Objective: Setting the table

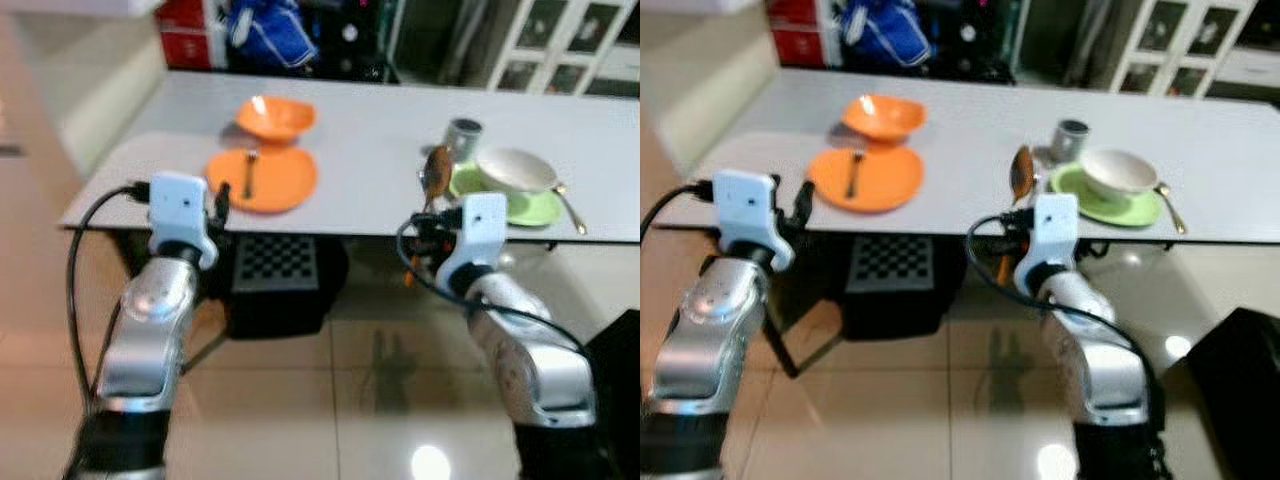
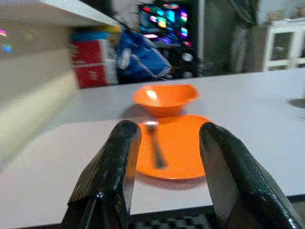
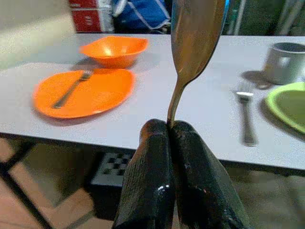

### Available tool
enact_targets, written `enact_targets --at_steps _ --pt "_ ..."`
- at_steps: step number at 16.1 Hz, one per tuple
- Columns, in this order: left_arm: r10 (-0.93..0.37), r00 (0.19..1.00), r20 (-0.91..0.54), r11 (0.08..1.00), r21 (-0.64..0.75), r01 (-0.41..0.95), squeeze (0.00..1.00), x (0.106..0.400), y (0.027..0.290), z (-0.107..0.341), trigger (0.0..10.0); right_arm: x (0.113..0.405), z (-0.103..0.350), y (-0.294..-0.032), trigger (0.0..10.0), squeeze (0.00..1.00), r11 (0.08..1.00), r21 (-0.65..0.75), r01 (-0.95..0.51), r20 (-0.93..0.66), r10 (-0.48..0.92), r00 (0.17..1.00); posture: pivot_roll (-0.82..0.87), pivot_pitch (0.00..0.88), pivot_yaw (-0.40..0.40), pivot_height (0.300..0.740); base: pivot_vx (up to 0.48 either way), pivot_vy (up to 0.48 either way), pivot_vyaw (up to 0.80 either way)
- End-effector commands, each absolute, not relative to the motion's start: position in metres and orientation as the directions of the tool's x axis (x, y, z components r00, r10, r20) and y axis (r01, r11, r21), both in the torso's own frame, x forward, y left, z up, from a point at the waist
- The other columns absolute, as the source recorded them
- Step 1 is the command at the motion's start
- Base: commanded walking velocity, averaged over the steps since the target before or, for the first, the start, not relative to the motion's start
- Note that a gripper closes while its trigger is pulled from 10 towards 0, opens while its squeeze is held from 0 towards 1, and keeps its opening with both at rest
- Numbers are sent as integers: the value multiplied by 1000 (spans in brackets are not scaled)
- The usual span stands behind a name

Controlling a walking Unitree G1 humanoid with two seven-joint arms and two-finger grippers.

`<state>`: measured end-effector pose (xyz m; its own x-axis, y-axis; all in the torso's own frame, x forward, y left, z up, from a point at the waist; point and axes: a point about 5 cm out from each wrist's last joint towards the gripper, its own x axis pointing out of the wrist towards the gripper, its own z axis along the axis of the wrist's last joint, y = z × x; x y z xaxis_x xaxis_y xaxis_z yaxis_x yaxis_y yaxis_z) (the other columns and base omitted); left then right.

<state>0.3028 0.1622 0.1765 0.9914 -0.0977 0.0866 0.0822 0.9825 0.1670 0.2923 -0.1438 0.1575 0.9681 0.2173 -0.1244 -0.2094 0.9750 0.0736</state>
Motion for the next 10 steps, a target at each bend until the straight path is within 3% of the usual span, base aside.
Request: enact_targets --at_steps 1,4,10 --pt "-122 988 95 976 194 102 0 302 159 180 10000 295 161 -143 10000 0 976 62 -208 -122 214 969 46 0 -37 740 390 0 800" --pt "-133 987 94 972 205 112 0 302 159 181 10000 294 160 -142 10000 0 974 71 -214 -124 222 967 47 0 -34 740 389 0 800" --pt "-164 983 88 964 224 141 0 303 156 181 10000 293 160 -141 10000 0 960 145 -240 -134 260 956 45 0 -29 740 393 0 0"
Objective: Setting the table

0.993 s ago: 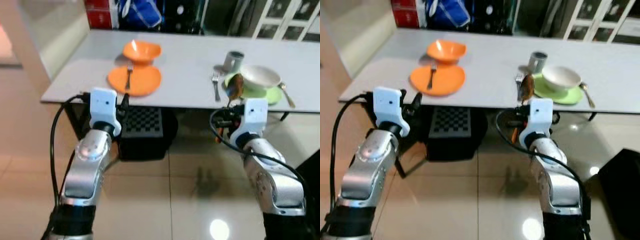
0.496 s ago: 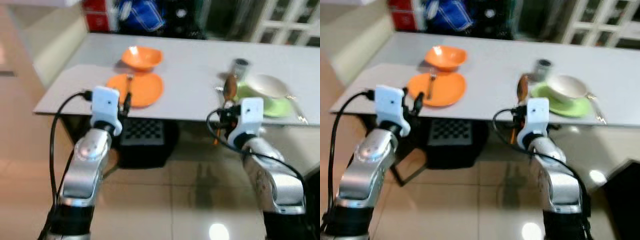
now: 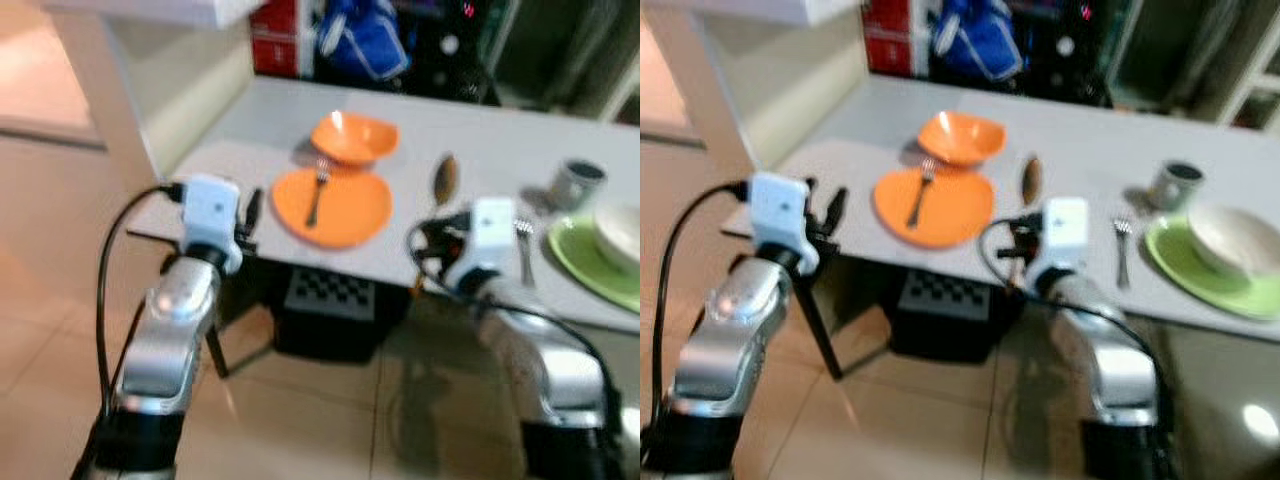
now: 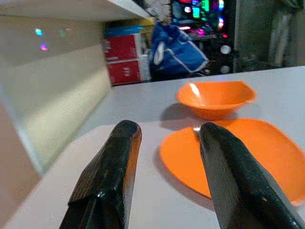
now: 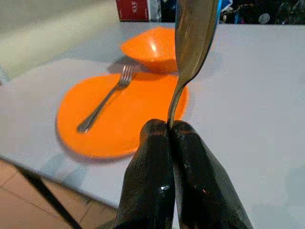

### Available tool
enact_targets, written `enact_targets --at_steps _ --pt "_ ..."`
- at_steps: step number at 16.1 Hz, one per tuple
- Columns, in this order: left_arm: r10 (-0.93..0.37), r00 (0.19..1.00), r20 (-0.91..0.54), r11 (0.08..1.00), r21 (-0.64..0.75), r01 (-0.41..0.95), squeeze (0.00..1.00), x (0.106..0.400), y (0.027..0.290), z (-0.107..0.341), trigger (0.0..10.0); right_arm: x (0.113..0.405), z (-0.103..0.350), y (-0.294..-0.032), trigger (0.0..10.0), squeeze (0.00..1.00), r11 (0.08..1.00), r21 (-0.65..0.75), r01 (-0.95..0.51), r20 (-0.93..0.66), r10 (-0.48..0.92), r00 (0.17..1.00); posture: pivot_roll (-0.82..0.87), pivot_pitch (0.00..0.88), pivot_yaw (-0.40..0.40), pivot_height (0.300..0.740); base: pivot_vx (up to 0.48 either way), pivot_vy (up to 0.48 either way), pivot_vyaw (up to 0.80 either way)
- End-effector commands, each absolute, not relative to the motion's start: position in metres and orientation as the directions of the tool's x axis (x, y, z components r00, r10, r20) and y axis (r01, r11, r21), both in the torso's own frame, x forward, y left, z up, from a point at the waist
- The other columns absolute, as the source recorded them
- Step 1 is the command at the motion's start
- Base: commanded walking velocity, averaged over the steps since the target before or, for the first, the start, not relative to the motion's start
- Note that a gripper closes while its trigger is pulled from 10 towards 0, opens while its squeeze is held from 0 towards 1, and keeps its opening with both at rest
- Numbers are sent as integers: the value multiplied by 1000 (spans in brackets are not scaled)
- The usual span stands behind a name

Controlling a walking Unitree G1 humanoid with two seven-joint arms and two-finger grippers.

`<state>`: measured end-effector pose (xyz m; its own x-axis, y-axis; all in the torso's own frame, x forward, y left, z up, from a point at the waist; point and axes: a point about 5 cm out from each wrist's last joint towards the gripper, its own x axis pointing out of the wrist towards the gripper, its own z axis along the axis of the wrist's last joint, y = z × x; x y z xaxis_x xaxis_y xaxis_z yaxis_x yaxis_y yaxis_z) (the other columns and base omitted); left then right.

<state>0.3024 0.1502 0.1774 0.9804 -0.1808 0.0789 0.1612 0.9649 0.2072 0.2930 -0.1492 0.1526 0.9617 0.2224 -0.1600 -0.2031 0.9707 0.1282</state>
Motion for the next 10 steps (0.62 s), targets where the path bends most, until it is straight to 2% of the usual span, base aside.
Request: enact_targets --at_steps 1,3,6,10 --pt "-169 982 86 963 228 146 0 302 156 181 10000 293 159 -141 10000 0 960 148 -239 -138 260 956 49 0 -31 740 390 0 0" --pt "-190 979 76 958 231 168 0 302 155 181 10000 294 155 -147 10000 0 967 139 -211 -190 236 953 50 0 -30 740 392 0 0" --pt "-216 974 70 952 237 194 0 301 150 179 10000 292 155 -150 10000 0 960 160 -228 -196 258 946 50 0 -30 740 393 0 -796" --pt "-218 974 66 951 236 197 0 301 149 179 10000 285 155 -141 10000 0 912 168 -375 -229 406 885 48 0 -29 740 393 0 0"
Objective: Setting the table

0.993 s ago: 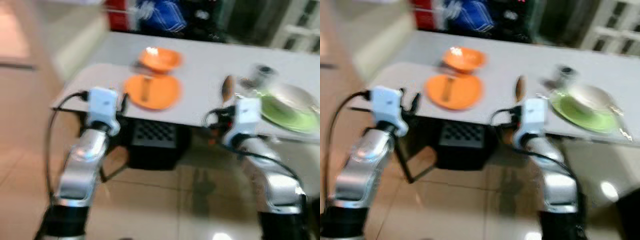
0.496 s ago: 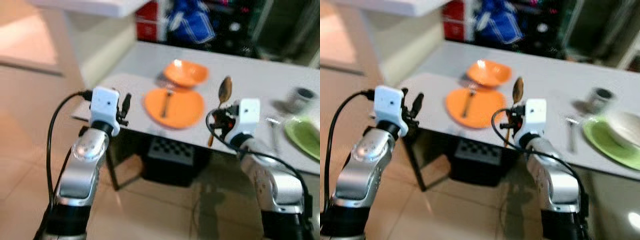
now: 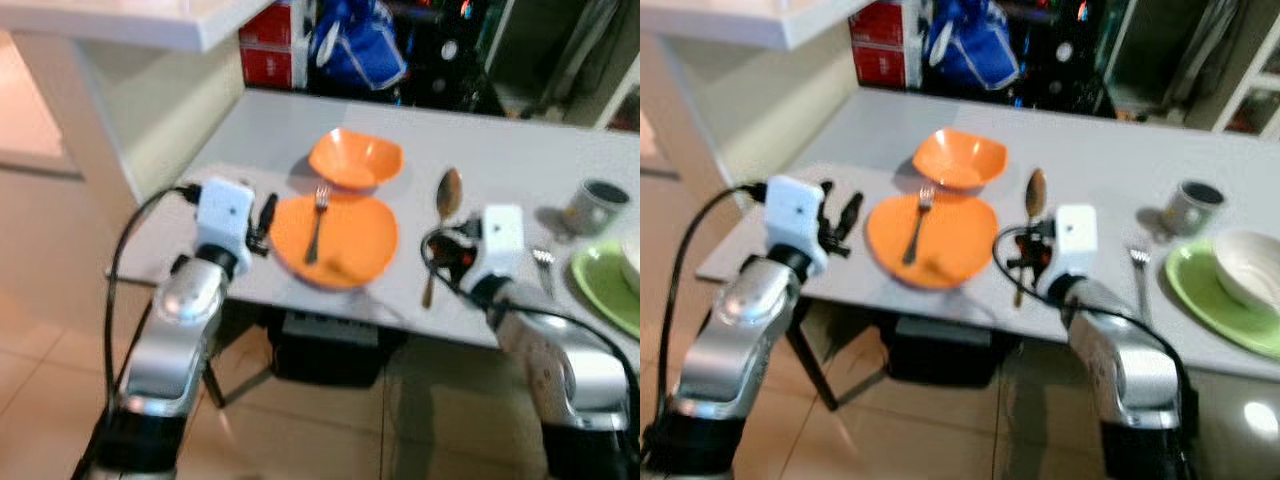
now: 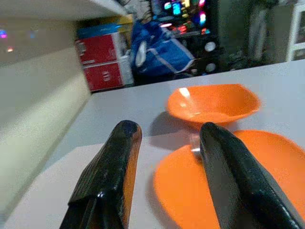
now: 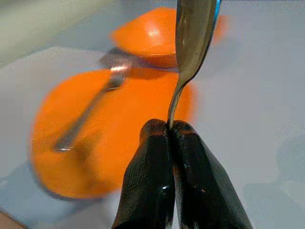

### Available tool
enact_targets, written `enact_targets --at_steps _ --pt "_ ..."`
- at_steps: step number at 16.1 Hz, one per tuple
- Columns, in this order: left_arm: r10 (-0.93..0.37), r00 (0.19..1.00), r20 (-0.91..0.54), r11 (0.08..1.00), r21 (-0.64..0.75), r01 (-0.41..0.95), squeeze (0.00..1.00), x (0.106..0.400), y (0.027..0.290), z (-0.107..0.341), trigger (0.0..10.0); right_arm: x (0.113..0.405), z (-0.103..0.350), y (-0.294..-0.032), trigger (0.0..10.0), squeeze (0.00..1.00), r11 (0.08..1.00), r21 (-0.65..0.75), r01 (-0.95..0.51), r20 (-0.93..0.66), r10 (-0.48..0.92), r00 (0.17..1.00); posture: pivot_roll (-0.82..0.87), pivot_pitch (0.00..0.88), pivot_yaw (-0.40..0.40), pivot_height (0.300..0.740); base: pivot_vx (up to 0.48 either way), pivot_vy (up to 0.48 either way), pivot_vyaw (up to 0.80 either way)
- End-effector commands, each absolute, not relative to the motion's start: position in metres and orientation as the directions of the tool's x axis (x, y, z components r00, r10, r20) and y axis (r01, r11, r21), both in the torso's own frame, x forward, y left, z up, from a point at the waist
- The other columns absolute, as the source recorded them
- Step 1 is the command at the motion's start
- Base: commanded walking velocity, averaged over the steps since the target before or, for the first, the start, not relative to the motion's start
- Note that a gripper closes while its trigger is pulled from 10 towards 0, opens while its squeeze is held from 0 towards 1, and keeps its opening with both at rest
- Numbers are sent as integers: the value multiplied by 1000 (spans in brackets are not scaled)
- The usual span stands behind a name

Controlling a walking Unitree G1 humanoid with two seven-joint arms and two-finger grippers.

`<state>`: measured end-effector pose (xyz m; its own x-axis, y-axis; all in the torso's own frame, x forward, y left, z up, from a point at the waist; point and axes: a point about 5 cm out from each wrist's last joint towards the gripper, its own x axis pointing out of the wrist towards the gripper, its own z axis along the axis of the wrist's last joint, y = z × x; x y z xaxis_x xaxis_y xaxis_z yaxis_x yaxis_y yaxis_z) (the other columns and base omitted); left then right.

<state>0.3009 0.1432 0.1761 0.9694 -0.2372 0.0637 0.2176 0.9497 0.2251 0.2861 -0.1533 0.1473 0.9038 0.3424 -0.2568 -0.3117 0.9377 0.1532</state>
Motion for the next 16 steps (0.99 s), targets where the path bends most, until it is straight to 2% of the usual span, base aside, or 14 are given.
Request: enact_targets --at_steps 1,5,8,10,14,16 --pt "-217 974 67 952 236 196 0 301 150 179 10000 283 156 -139 10000 0 895 176 -410 -236 443 865 48 0 -29 740 390 0 0" --pt "-211 975 66 952 239 190 0 300 151 179 10000 277 166 -134 10000 0 824 276 -494 -207 553 807 50 0 -32 740 390 0 0" --pt "-231 972 38 946 241 216 0 296 150 176 10000 272 180 -129 10000 0 710 426 -561 -113 657 745 46 0 -34 740 0 0 0" --pt "-232 972 38 945 245 216 0 295 151 175 10000 273 179 -127 10000 0 694 453 -560 -121 670 732 45 0 -36 740 0 0 0" --pt "-263 965 11 941 225 254 0 289 147 173 10000 291 166 -124 10000 0 715 522 -465 -216 638 739 46 0 -37 740 0 0 0" --pt "-322 946 -32 922 217 321 0 283 142 168 10000 305 161 -119 10000 0 697 561 -447 -229 650 725 45 0 -41 740 0 0 0"
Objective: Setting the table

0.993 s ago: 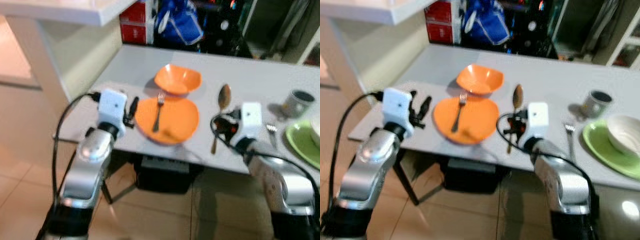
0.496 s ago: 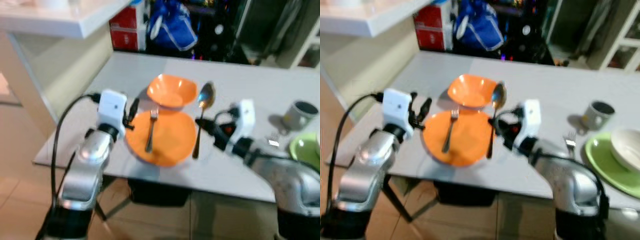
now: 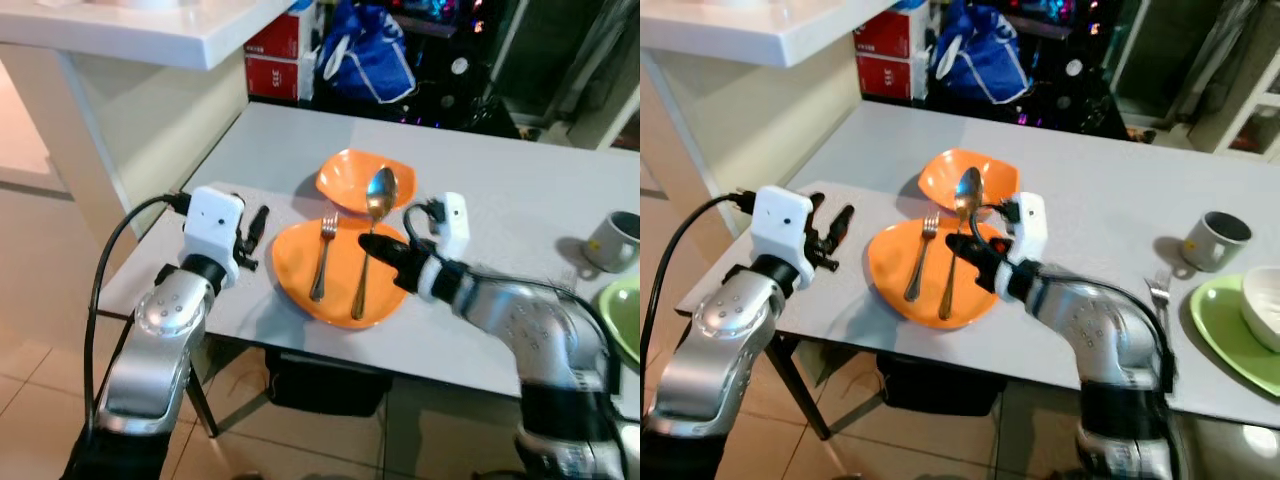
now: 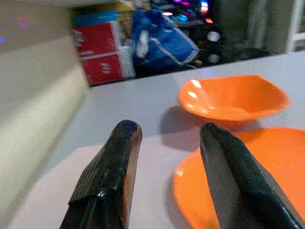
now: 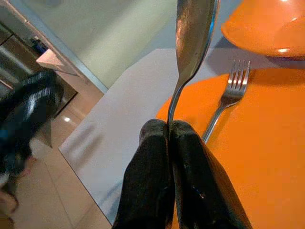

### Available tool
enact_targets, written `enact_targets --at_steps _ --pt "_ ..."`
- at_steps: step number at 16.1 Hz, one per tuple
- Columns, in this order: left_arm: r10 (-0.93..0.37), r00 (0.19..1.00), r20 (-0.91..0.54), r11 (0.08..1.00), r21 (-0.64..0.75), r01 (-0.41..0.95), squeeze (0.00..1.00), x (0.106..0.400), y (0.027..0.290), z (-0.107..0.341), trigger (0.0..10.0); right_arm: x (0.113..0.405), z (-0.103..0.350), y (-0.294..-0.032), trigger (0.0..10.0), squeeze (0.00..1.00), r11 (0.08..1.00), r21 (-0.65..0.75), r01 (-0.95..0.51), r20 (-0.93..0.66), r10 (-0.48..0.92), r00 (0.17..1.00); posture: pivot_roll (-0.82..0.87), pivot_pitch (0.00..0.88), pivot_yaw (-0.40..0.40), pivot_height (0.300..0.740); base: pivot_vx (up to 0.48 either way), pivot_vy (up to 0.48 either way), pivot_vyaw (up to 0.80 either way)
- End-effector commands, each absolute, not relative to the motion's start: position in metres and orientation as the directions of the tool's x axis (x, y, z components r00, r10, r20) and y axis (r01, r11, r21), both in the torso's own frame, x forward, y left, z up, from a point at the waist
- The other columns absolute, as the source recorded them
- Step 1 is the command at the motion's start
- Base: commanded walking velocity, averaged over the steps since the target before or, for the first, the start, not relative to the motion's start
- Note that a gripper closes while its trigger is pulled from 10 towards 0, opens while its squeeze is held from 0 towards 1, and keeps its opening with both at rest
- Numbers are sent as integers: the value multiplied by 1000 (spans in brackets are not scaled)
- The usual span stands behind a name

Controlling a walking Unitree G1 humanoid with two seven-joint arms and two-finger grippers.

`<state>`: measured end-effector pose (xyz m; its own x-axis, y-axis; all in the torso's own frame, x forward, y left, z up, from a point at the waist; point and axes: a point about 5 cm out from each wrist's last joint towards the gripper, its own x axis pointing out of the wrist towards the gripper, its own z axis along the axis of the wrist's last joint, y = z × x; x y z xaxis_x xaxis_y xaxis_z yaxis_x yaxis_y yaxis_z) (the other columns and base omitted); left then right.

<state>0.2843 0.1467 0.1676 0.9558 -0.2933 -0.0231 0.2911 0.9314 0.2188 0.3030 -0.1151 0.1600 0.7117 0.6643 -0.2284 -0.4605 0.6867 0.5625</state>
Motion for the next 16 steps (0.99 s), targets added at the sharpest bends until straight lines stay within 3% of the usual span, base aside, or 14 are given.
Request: enact_targets --at_steps 1,4,11,16 --pt "-330 943 -36 920 213 330 0 282 141 168 10000 306 158 -117 10000 0 693 565 -447 -235 655 718 45 0 -41 740 0 0 0" --pt "-379 923 -60 902 199 384 0 274 135 166 10000 332 141 -102 10000 0 692 599 -404 -285 655 700 46 0 -44 740 0 0 0" --pt "-405 908 -112 888 190 419 0 264 135 163 10000 361 128 -93 10000 0 752 537 -383 -394 624 675 61 2 -54 740 0 0 0" --pt "-544 786 -294 778 173 604 0 245 130 146 10000 371 123 -93 10000 0 759 541 -362 -436 621 652 66 5 -52 740 0 0 0"
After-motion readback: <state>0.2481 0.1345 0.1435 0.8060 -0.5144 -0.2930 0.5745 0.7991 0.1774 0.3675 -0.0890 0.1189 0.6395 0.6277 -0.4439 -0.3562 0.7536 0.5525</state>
